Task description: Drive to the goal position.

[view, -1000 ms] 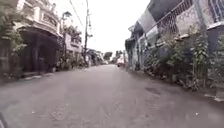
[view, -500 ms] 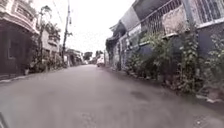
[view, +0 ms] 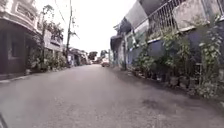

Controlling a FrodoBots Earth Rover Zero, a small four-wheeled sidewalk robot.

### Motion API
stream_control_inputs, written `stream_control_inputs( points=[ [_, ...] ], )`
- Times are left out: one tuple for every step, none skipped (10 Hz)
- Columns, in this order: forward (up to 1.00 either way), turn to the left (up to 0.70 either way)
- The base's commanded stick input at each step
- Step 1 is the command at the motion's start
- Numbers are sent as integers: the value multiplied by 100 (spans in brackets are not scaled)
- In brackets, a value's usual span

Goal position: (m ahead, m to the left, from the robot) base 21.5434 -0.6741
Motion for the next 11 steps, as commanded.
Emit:
stream_control_inputs(
  points=[
    [85, 9],
    [85, 9],
    [85, 9],
    [85, 9],
    [85, 9],
    [85, 9],
    [85, 9],
    [85, 9],
    [85, 9],
    [85, 9],
    [85, 9]
  ],
)
